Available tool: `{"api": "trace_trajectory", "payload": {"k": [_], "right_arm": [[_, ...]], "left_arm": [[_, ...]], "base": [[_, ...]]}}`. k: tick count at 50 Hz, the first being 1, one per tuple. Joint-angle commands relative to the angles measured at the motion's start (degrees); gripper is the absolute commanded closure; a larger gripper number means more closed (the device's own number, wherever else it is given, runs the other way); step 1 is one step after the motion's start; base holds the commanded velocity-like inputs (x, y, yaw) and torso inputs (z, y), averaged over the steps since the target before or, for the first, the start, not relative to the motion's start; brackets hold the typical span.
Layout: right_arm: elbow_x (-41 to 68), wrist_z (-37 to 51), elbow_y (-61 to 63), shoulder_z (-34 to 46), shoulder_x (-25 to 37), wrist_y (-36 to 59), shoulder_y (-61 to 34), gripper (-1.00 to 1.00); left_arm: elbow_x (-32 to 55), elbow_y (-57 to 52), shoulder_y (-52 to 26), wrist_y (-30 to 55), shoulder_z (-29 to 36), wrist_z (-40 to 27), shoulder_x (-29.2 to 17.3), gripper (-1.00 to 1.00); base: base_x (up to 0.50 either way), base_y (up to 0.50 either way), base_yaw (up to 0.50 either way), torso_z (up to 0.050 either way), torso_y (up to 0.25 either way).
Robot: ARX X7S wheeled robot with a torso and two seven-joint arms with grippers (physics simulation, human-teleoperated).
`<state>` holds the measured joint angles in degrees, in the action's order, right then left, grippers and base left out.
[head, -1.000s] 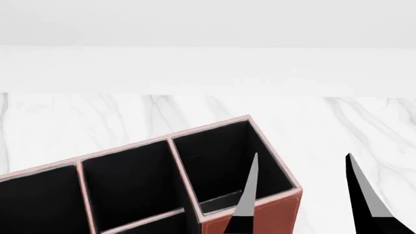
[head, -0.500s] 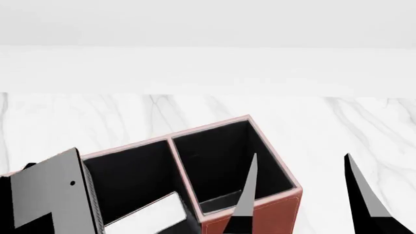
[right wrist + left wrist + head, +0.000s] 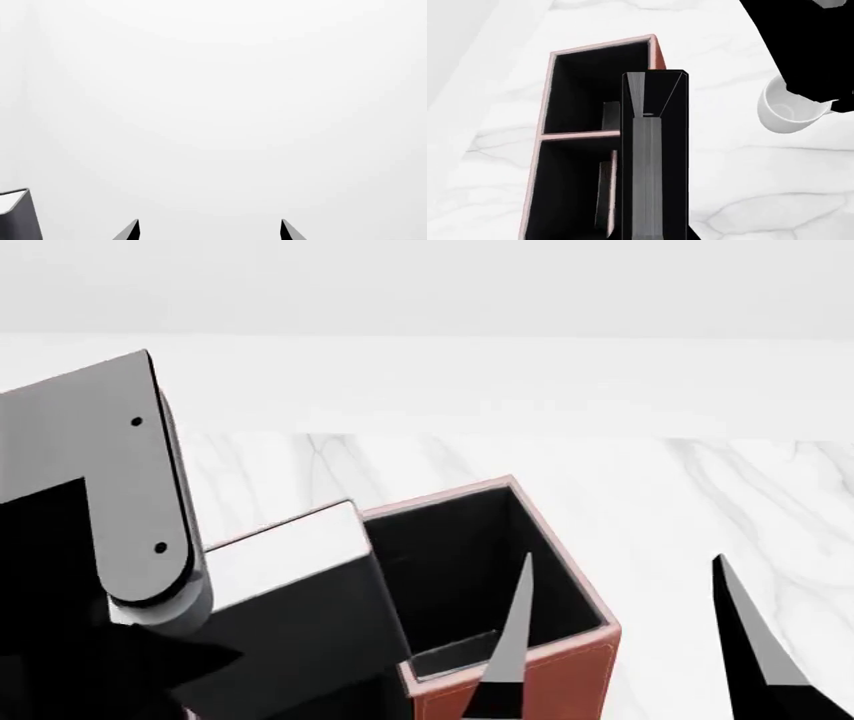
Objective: Pick up the book and place it in the front compartment of the caddy.
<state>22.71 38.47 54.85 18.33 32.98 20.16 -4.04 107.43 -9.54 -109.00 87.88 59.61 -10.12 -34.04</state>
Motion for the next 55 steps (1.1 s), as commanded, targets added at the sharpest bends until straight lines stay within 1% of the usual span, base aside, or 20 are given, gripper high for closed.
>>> {"api": "trace_trajectory", "payload": {"k": [1,7,8,10,16,17,18,19,20,29,31,32,36,38,46,55], "right_arm": [[0.31,0.17,-0.27,-0.27,0.28,-0.54,0.16,-1.0],[0.59,0.41,-0.01,-0.42,0.46,-0.48,0.15,-1.0],[0.64,0.41,-0.06,-0.5,0.5,-0.61,0.21,-1.0],[0.93,0.55,0.21,-0.79,0.68,-0.54,0.22,-1.0],[0.89,0.6,0.0,-0.78,0.74,-0.94,0.37,-1.0],[1.01,0.68,0.06,-0.92,0.83,-0.91,0.42,-1.0],[1.02,0.64,-0.1,-1.04,0.86,-1.2,0.56,-1.0],[1.0,0.65,-0.12,-1.05,0.89,-1.29,0.6,-1.0],[1.04,0.73,-0.01,-1.02,0.9,-1.17,0.55,-1.0],[1.06,0.82,-0.22,-0.89,1.03,-1.27,0.45,-1.0],[1.11,0.87,-0.23,-0.86,1.06,-1.23,0.41,-1.0],[1.1,0.82,-0.35,-0.86,1.06,-1.37,0.43,-1.0],[1.06,0.79,-0.72,-0.89,1.1,-1.76,0.61,-1.0],[0.97,0.73,-0.88,-0.86,1.11,-2.02,0.7,-1.0],[1.05,0.92,-0.75,-0.75,1.24,-1.94,0.64,-1.0],[1.02,0.87,-1.22,-0.46,1.23,-2.14,0.52,-1.0]], "left_arm": [[-12.98,3.07,-8.85,1.08,6.48,14.56,2.14,1.0],[-18.43,3.41,-11.81,0.45,11.38,20.06,3.13,1.0],[-19.66,3.71,-12.03,0.02,12.03,20.27,3.39,1.0],[-18.43,3.31,-12.11,-0.21,12.23,19.29,3.48,1.0],[-20.67,2.66,-12.06,-1.84,13.98,21.44,4.03,1.0],[-21.6,2.34,-12.03,-2.07,14.56,22.14,3.94,1.0],[-25.89,1.33,-11.75,-5.05,15.42,24.31,3.53,1.0],[-24.94,3.29,-11.65,-4.19,15.35,22.86,4.0,1.0],[-25.67,2.7,-11.26,-4.7,15.98,24.04,3.81,1.0],[-28.53,3.65,-8.26,-7.15,18.31,24.96,3.77,1.0],[-30.48,3.8,-7.7,-8.41,19.46,26.51,3.55,1.0],[-30.12,4.51,-7.56,-8.16,19.3,25.91,3.74,1.0],[-32.14,4.05,-7.38,-8.81,21.08,27.52,3.75,1.0],[-31.9,4.62,-7.15,-9.24,20.73,27.58,3.9,1.0],[-35.92,5.42,-6.26,-11.57,23.31,29.33,4.29,1.0],[-37.99,5.51,-4.61,-14.4,24.23,29.96,4.54,1.0]], "base": [[0.0,0.0,0.0,0.0,0.0],[0.0,0.0,0.0,0.0,0.002],[0.0,0.0,0.0,0.0,0.0],[0.0,0.0,0.0,0.008,0.0],[0.0,0.0,0.0,0.0,0.002],[0.0,0.0,0.0,0.0,0.0],[0.0,0.0,0.0,0.0,0.0],[0.0,0.0,0.0,0.0,0.0],[0.0,0.0,0.0,0.0,0.0],[0.0,0.0,0.0,0.0,0.001],[0.0,0.0,0.0,0.0,0.0],[0.0,0.0,0.0,0.0,0.0],[0.0,0.0,0.0,0.0,0.003],[0.0,0.0,0.0,0.0,0.0],[0.0,0.0,0.0,0.0,0.001],[0.0,0.0,0.0,0.0,0.001]]}}
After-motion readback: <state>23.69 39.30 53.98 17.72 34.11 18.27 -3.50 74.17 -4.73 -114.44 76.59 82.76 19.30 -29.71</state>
